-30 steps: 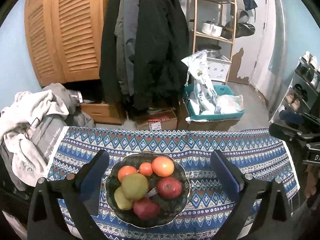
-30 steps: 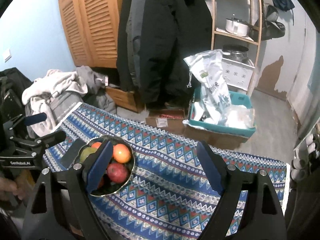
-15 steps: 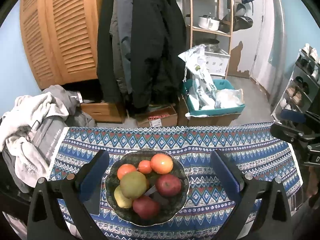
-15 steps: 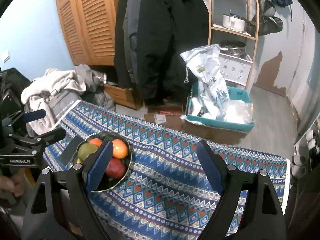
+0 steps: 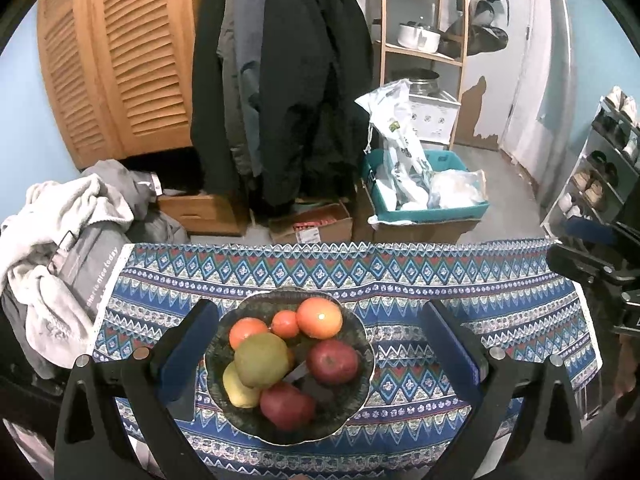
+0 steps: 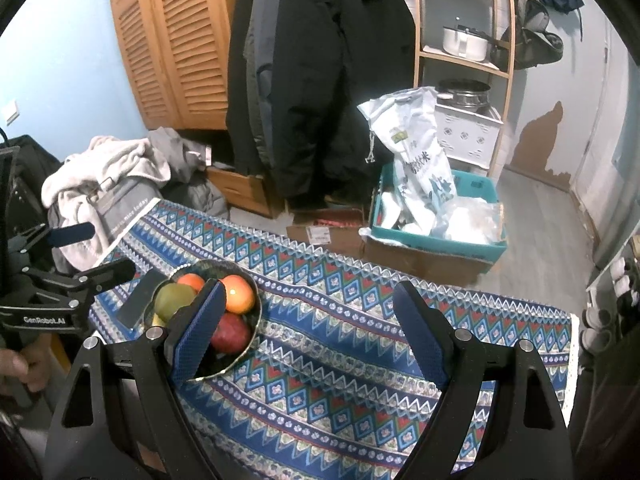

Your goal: Organize fruits

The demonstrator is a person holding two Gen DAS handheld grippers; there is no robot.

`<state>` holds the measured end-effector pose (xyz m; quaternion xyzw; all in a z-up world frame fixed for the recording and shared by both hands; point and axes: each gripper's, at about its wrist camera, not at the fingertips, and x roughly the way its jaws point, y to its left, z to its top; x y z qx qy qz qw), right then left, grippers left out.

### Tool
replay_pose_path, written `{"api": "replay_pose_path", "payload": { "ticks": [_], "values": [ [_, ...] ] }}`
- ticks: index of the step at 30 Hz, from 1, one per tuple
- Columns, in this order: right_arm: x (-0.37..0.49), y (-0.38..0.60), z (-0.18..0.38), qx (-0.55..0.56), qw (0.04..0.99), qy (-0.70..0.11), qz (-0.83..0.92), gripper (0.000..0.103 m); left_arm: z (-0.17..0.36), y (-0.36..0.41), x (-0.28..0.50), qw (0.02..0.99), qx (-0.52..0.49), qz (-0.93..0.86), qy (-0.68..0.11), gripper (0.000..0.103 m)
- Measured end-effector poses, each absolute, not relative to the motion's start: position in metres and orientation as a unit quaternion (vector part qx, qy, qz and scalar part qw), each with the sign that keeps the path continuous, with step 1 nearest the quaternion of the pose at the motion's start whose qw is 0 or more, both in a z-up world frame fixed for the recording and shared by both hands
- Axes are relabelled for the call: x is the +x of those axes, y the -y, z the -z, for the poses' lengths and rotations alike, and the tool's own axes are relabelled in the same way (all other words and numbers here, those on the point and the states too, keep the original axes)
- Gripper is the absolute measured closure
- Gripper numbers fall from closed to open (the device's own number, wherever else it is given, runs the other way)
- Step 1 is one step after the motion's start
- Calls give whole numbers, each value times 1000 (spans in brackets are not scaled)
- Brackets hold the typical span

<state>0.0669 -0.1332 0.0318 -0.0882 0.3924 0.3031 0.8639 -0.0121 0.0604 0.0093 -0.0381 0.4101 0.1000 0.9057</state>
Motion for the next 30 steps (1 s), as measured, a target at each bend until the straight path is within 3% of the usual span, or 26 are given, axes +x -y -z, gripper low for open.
{"api": "replay_pose_path", "payload": {
  "ticks": [30],
  "values": [
    [63, 140, -30, -90, 863, -396, -300, 18, -2, -52, -10, 900, -29, -88, -426, 1]
  ]
}}
